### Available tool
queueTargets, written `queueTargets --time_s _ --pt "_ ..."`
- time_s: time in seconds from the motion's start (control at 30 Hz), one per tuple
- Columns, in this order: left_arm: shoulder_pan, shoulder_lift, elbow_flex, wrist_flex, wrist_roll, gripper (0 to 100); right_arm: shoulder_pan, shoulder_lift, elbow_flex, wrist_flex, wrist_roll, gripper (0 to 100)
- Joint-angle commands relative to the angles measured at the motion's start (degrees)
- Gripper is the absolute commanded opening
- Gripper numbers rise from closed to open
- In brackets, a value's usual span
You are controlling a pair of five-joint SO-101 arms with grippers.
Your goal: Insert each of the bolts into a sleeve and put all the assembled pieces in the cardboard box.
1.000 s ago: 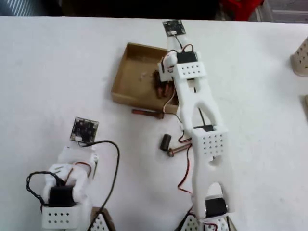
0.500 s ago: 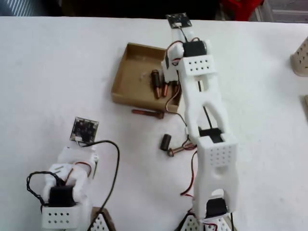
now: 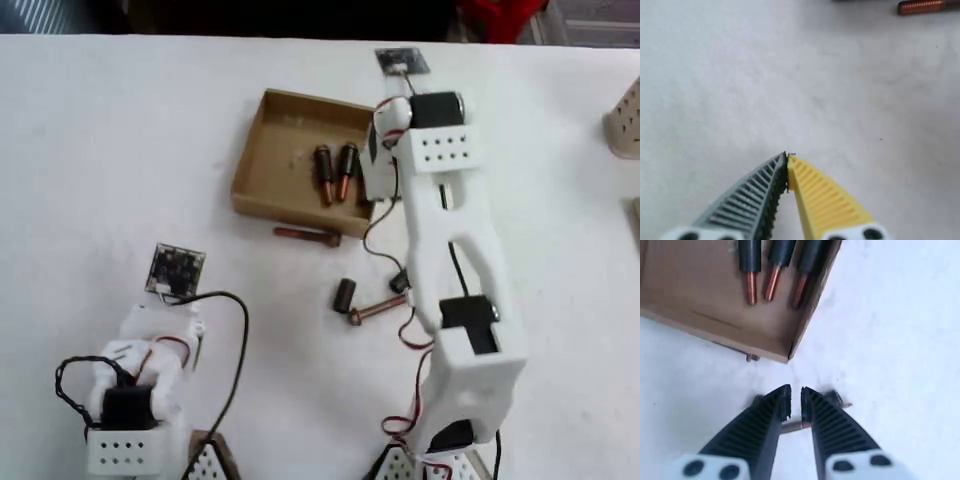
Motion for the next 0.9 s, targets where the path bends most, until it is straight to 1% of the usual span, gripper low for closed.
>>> queueTargets --time_s 0.0,0.23,0.43,0.57,0.6,0.73,0.87 --pt "-0.4 -0.6 -0.1 0.4 -0.6 2 0.6 -8.4 10.1 0.1 -0.6 1.6" --pt "-0.4 -0.6 -0.1 0.4 -0.6 2 0.0 -18.5 32.5 -8.8 -0.7 1.7" --pt "-0.4 -0.6 -0.1 0.4 -0.6 2 -2.5 -26.9 46.6 -15.9 -0.7 1.7" --pt "-0.4 -0.6 -0.1 0.4 -0.6 2 -7.0 -29.1 51.5 -17.9 -0.9 1.8" --pt "-0.4 -0.6 -0.1 0.4 -0.6 2 -8.3 -29.1 52.1 -18.4 -1.8 1.8" --pt "-0.4 -0.6 -0.1 0.4 -0.6 2 -11.8 -29.1 52.9 -22.9 -9.6 1.9" --pt "-0.4 -0.6 -0.1 0.4 -0.6 2 -14.4 -28.9 53.1 -27.9 -11.5 2.2"
